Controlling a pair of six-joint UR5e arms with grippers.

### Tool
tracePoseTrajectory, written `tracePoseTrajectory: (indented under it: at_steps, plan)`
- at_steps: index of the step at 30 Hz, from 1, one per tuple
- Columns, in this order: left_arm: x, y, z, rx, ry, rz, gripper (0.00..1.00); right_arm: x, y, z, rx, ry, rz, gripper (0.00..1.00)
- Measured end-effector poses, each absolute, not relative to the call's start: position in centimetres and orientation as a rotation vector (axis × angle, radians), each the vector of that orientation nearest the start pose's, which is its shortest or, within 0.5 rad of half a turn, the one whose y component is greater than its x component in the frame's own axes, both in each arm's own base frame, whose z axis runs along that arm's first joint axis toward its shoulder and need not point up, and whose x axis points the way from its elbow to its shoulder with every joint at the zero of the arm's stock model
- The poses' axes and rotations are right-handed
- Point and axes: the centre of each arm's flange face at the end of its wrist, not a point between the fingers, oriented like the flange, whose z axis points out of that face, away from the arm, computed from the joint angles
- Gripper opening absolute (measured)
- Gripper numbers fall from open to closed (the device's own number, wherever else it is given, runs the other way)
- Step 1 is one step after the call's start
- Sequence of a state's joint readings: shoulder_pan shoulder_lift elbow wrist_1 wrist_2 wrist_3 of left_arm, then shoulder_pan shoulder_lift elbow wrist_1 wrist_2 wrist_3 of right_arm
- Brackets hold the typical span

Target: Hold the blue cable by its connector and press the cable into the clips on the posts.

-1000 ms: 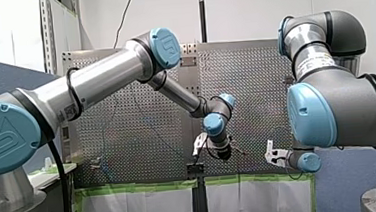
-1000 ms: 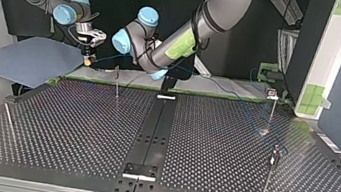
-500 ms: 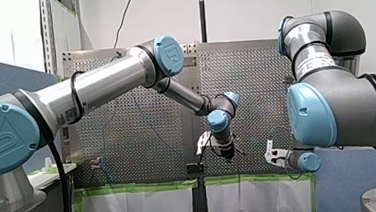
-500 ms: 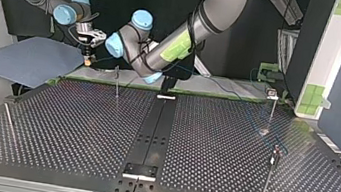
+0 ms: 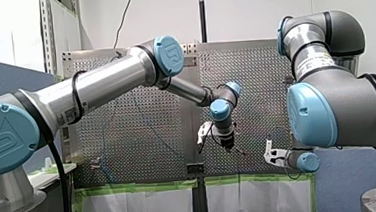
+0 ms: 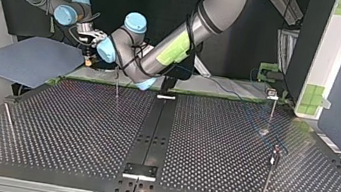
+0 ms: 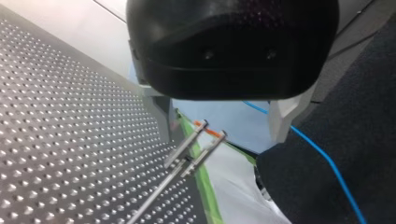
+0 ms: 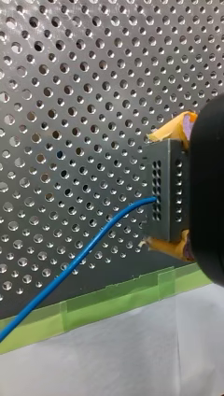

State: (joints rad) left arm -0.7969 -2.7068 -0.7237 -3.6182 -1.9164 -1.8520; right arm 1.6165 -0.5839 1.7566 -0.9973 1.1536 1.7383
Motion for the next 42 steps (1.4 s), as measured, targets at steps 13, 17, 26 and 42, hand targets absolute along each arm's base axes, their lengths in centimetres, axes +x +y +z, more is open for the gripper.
tracePoseTrajectory:
  at_steps: [13, 17, 26, 42]
  plan:
    - [45.7, -60.7, 10.8, 0.426, 2.296, -0.081, 0.99, 20.2, -57.0, -7.8, 1.608, -1.271, 1.588, 0.0]
    - [45.0, -60.0, 10.2, 0.448, 2.338, -0.043, 0.99, 20.2, -57.0, -7.9, 1.609, -1.272, 1.588, 0.0]
    - [44.0, -59.2, 9.9, 0.495, 2.405, 0.005, 0.99, 20.2, -57.0, -7.9, 1.609, -1.271, 1.589, 0.0]
    - [44.0, -57.5, 10.0, 0.507, 2.585, -0.052, 0.99, 20.7, -56.8, -7.9, 1.618, -1.266, 1.593, 0.0]
